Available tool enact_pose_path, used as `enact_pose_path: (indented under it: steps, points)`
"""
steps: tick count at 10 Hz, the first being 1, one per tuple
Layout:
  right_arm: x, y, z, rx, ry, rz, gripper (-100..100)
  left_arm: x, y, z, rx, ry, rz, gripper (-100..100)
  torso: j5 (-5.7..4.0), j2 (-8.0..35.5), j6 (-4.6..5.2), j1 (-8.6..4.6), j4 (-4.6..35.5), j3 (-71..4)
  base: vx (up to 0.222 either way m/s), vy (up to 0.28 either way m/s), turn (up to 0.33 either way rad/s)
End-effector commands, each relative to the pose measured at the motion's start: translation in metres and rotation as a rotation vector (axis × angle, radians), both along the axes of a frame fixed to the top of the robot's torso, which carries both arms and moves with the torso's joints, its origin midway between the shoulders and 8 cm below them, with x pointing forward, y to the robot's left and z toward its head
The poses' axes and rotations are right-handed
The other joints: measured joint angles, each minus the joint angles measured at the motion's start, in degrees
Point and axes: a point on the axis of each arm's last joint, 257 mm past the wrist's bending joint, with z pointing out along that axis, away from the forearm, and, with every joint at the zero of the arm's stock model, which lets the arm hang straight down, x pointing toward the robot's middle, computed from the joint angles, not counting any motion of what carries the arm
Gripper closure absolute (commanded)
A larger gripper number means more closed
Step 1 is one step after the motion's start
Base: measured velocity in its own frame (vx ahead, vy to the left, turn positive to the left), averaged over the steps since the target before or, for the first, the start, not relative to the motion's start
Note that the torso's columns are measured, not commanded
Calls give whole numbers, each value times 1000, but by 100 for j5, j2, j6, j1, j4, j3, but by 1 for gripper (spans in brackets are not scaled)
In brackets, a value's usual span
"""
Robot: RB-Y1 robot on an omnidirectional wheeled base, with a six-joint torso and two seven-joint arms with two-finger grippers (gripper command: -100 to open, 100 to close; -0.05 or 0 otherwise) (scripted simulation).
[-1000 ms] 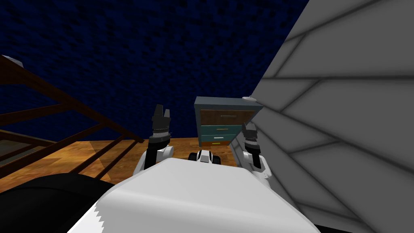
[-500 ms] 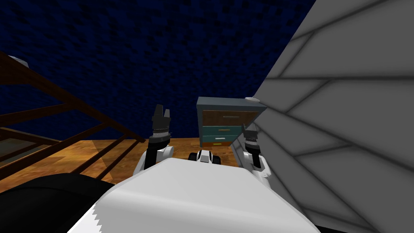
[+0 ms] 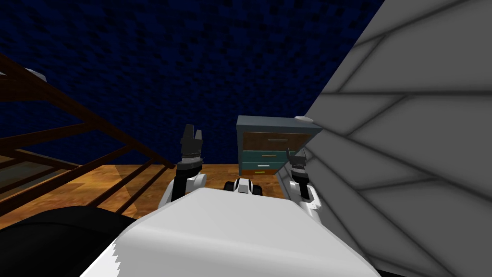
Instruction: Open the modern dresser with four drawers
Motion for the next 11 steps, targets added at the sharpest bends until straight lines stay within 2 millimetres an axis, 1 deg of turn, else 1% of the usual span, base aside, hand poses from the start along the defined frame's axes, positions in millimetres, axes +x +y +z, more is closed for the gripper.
enact_pose_path:
  steps: [1,3,4,6,7,9,10,11]
  points:
    - [2,-9,-12,-77,21,-56,-100,0,0,0,0,0,0,0,-2,3,0,-7,1,2,15,37,51]
    - [2,-10,-13,-109,22,-76,-100,0,0,0,0,0,0,0,0,0,0,0,0,0,14,28,24]
    - [4,-17,-24,-156,42,-110,-100,0,0,0,0,0,0,0,-2,3,0,-7,1,2,15,35,69]
    - [4,-17,-25,-187,43,-130,-100,0,0,0,0,0,0,0,-1,1,0,-2,0,1,9,22,16]
    - [5,-25,-37,-232,67,-162,-100,0,0,0,0,0,0,0,-2,3,0,-7,1,2,12,31,89]
    - [5,-25,-37,-265,67,-181,-100,0,0,0,0,0,0,0,0,-1,0,-1,0,-1,14,22,13]
    - [5,-32,-50,-310,92,-212,-100,0,0,0,0,0,0,0,-2,1,0,-6,0,1,13,25,76]
    - [5,-32,-51,-330,92,-224,-100,0,0,0,0,0,0,0,-2,1,-2,-2,0,1,11,24,43]
